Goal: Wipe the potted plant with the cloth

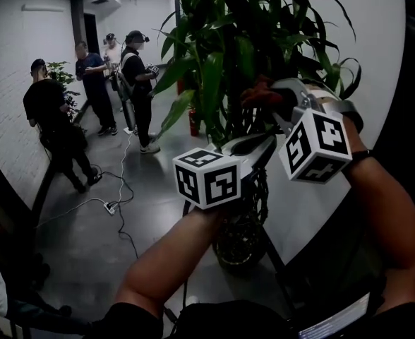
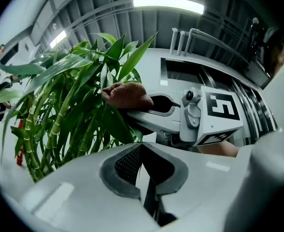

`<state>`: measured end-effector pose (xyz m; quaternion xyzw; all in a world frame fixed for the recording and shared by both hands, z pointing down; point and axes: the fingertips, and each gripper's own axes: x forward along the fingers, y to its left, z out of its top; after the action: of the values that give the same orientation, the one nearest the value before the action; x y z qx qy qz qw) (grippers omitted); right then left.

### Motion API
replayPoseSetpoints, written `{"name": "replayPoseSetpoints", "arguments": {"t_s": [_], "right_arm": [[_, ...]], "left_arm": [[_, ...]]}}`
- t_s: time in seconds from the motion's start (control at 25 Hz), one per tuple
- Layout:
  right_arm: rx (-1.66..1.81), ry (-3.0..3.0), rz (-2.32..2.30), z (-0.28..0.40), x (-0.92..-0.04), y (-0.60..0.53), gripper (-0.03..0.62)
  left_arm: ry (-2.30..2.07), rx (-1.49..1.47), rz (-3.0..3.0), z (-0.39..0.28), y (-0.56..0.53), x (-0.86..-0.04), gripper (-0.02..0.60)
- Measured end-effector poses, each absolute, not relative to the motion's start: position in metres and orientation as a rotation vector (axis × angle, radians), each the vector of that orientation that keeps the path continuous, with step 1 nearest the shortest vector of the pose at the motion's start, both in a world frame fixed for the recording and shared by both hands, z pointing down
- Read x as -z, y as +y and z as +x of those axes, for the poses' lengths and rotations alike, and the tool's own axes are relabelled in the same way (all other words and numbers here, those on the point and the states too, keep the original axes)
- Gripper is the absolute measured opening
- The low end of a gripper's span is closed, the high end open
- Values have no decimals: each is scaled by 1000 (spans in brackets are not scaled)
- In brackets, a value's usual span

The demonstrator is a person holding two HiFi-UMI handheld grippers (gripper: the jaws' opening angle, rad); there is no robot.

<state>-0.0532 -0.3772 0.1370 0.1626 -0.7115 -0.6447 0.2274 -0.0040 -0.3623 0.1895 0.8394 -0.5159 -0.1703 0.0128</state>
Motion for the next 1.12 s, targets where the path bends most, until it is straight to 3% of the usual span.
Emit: {"name": "replayPoseSetpoints", "arguments": {"t_s": [0.8, 1.12], "right_arm": [[1419, -2234, -55, -3, -193, -323, 64], [1504, -2333, 120, -12, -133, -337, 64]], "left_arm": [[-1703, 426, 2616, -6, -364, -198, 17], [-1698, 414, 2623, -7, -360, -197, 17]]}}
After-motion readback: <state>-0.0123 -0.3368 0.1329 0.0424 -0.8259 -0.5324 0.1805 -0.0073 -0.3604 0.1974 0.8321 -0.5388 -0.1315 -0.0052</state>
